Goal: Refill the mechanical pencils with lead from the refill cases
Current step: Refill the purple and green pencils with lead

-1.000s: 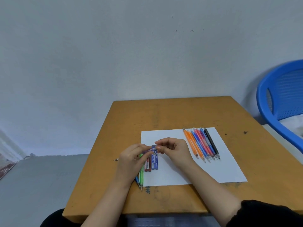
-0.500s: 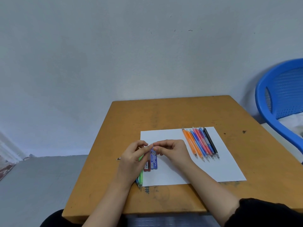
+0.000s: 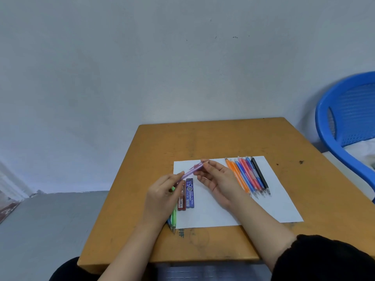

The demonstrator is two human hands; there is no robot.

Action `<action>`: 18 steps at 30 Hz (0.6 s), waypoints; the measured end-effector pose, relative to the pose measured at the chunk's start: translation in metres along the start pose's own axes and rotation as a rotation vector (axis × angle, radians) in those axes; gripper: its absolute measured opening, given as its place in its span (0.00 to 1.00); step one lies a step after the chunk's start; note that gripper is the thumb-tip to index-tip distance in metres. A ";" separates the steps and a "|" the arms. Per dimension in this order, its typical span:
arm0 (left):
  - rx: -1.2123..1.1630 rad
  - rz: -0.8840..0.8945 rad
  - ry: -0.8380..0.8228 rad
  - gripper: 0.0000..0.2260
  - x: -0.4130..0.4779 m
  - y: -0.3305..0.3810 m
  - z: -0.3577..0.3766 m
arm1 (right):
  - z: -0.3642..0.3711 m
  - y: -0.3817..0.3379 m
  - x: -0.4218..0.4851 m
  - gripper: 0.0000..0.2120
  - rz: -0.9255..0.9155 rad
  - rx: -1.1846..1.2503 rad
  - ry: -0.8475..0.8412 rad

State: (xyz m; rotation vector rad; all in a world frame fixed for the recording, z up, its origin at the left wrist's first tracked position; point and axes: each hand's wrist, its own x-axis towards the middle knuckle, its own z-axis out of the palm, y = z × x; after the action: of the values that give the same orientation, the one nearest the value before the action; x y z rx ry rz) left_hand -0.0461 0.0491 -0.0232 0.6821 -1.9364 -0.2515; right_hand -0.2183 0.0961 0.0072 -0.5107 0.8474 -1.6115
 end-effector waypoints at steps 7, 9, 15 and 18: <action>-0.021 -0.167 -0.125 0.11 0.007 0.015 0.004 | -0.002 -0.006 -0.001 0.09 0.045 0.114 -0.030; -0.202 -0.459 -0.190 0.10 0.010 0.027 0.001 | -0.002 -0.009 0.000 0.09 0.043 0.181 -0.028; -0.984 -1.094 -0.320 0.22 0.021 0.050 -0.006 | -0.013 -0.012 0.007 0.11 0.094 0.501 -0.066; -1.259 -1.352 -0.367 0.30 0.020 0.044 -0.010 | -0.018 -0.012 0.008 0.16 0.118 0.573 -0.095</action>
State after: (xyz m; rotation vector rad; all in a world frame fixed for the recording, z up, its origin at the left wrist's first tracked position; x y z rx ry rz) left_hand -0.0589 0.0750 0.0172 0.9204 -0.8990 -2.2618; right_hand -0.2409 0.0934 0.0040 -0.1248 0.3093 -1.6149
